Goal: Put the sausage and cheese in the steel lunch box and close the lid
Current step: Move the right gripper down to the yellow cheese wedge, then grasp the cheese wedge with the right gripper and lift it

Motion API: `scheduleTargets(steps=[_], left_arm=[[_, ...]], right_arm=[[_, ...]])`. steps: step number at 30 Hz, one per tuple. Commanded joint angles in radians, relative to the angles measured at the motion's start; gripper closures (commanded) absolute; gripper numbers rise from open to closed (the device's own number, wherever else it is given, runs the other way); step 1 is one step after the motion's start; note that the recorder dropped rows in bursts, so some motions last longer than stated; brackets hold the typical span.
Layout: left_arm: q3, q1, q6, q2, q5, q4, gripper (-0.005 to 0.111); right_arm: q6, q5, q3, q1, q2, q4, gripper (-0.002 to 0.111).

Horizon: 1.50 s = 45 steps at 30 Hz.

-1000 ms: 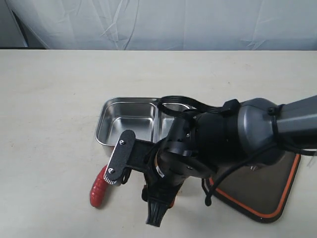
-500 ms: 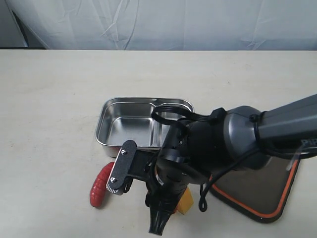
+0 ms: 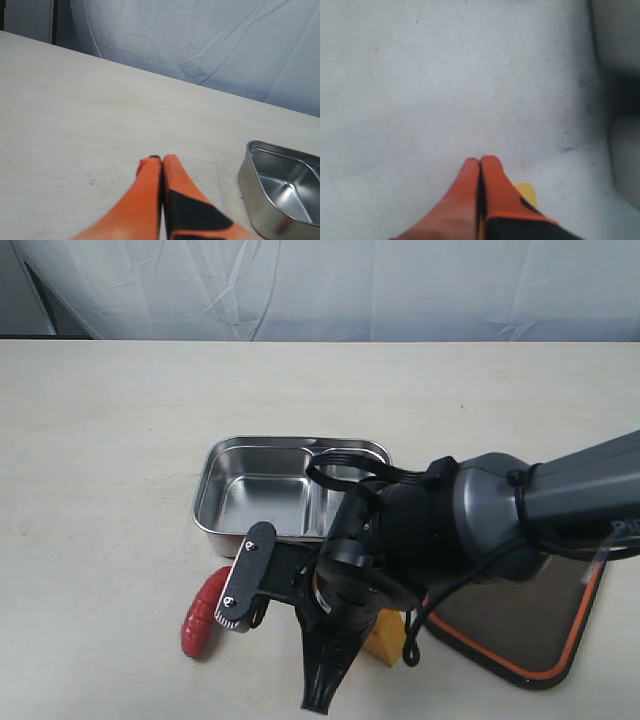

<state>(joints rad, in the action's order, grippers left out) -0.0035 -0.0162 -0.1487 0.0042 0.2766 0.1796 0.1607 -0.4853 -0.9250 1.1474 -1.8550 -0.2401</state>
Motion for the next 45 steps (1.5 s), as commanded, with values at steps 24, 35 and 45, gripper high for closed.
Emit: scheduleTargets(steps=[24,35,45], left_arm=[[0.003,-0.007,0.002,-0.004,-0.007,-0.001,0.107],[0.003,-0.024,0.002,-0.004,-0.007,-0.001,0.107],[0.003,-0.024,0.002,-0.004,-0.007,-0.001,0.107]], right_arm=[[-0.26,-0.322,-0.336,0.049,0.048,0.348,0.071],[-0.431,-0.711,-0.329,0.038,0.064,-0.04,0.04],[-0.424,-0.508,-0.175,0.038,0.076,-0.032,0.04]])
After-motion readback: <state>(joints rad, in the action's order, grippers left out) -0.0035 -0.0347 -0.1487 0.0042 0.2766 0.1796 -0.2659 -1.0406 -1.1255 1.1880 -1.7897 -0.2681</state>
